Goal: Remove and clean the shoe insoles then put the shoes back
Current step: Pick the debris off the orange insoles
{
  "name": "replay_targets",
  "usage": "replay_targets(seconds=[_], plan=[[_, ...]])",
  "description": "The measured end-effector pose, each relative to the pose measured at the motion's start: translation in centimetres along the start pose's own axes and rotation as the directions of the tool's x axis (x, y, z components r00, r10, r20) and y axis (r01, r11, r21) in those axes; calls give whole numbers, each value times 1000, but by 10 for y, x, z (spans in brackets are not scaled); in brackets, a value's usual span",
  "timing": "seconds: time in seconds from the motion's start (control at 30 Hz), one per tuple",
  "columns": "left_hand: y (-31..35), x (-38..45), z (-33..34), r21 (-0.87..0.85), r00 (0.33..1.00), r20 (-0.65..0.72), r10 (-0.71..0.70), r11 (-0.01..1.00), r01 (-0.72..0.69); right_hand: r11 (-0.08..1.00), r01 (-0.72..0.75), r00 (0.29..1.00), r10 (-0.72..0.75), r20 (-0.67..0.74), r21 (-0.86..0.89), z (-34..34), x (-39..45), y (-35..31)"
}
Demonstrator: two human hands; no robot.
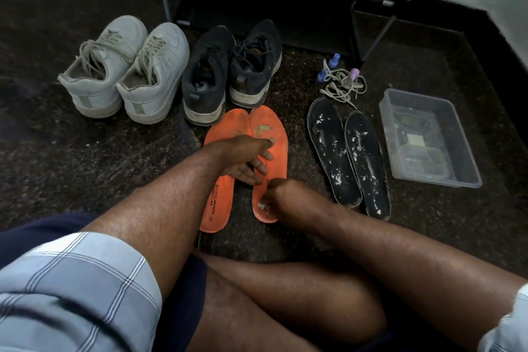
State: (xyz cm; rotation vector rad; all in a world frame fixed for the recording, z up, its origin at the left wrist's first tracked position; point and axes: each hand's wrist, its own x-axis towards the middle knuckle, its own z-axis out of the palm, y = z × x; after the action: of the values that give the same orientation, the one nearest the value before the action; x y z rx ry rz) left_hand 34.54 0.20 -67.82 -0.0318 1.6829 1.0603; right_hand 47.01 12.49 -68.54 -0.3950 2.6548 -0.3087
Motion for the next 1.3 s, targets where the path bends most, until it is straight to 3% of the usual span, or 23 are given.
replay_targets(seconds=[0.1, 0.23, 0.33, 0.43, 0.6, 0.77, 0.9, 1.0, 1.1, 1.23, 1.3], plan=[[1, 0, 1, 1, 1000, 6, -10, 1000, 10, 1000, 10, 1000, -11, 18, 16, -6, -2, -1], [1, 0, -1, -2, 1000, 24, -5, 1000, 5, 999, -4, 987, -1, -160, -32, -12, 4, -2], [0, 1, -1, -4, 1000, 13, 1, 1000, -1, 992, 92, 995, -96, -41, -91, -6, 3, -10], [-1, 2, -1, -2, 1000, 9, 3, 1000, -3, 989, 149, 988, -148, 31, -9, -6, 1, -10], [0, 1, -1, 6, 1000, 24, -6, 1000, 6, 997, 69, 982, -73, -174, -29, -13, 5, -2], [0, 1, -1, 5, 1000, 12, -1, 1000, 1, 989, 139, 989, -142, 48, 58, -6, 3, -7], [0, 1, -1, 8, 1000, 22, -6, 1000, 6, 992, 32, 996, -22, -88, 120, -12, 6, 3], [1, 1, 0, 9, 1000, 18, -13, 1000, 12, 999, 22, 1000, -22, 10, 36, -12, 6, -1], [0, 1, 0, 8, 1000, 4, -8, 1000, 8, 997, 47, 991, -56, 124, 69, -11, 1, -4], [0, 2, -1, 10, 1000, 11, -4, 1000, 4, 989, -63, 998, 60, 25, 135, -20, 4, 6], [0, 2, 0, 9, 1000, 8, -5, 1000, 5, 994, -40, 998, 35, 50, 103, -19, 3, 3]])
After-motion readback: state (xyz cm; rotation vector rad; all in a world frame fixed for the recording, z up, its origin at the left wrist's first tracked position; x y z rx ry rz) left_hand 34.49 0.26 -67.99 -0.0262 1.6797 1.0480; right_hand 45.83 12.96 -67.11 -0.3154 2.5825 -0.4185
